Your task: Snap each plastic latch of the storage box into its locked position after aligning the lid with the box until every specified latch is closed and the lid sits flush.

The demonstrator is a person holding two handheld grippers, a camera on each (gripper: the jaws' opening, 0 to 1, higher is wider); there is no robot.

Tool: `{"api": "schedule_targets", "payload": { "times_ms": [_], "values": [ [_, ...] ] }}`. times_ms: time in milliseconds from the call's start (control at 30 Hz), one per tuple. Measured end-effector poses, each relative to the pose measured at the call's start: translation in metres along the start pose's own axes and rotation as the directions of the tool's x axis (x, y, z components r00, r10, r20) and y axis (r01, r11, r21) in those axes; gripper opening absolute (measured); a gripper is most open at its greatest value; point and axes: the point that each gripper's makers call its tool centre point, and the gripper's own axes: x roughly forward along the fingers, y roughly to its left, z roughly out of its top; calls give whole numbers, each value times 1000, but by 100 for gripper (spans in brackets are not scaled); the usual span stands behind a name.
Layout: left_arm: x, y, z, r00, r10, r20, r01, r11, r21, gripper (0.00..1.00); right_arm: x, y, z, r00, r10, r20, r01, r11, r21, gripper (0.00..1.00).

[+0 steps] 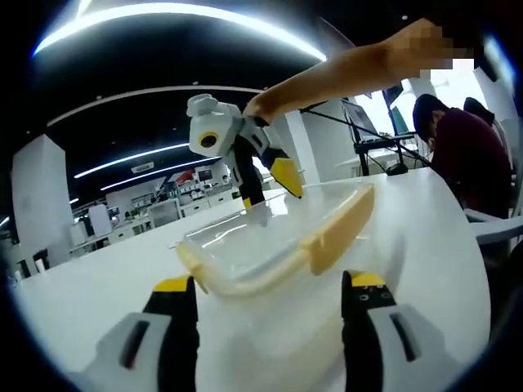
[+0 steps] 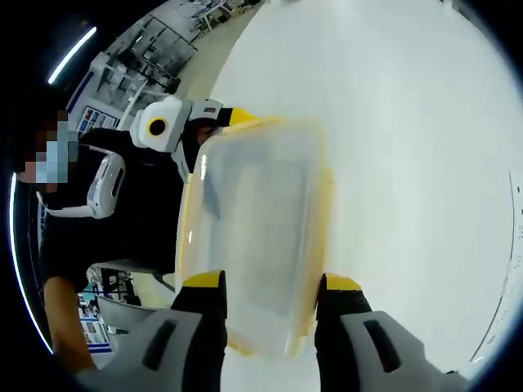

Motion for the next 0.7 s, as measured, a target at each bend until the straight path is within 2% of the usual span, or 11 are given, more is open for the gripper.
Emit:
{"api": "schedule_targets", "payload": {
  "times_ms": [200,233,333,533,600,700],
  "values": [
    [1,1,-1,1000,0,2,0,1000,-4,70,-1,-4,-1,998,2,-62,-3,1000,-16,45],
    [1,1,-1,1000,-1,3,1,1000,-4,70,-1,-5,-1,997,-1,-73,-1,999,-33,45],
    [1,1,-1,1000,-1,3,1,1000,-4,70,-5,-12,7,996,-39,-78,22,978,-209,48],
    [1,2,-2,1000,-1,4,1,1000,-4,71,-5,-16,11,991,-76,-111,43,959,-279,51],
    [1,2,-2,1000,-1,4,1,1000,-3,71,-3,-14,14,989,-96,-113,54,942,-331,52],
    [1,3,-2,1000,0,4,0,1000,-4,71,-3,-17,22,989,-104,-100,65,941,-331,52]
  ]
}}
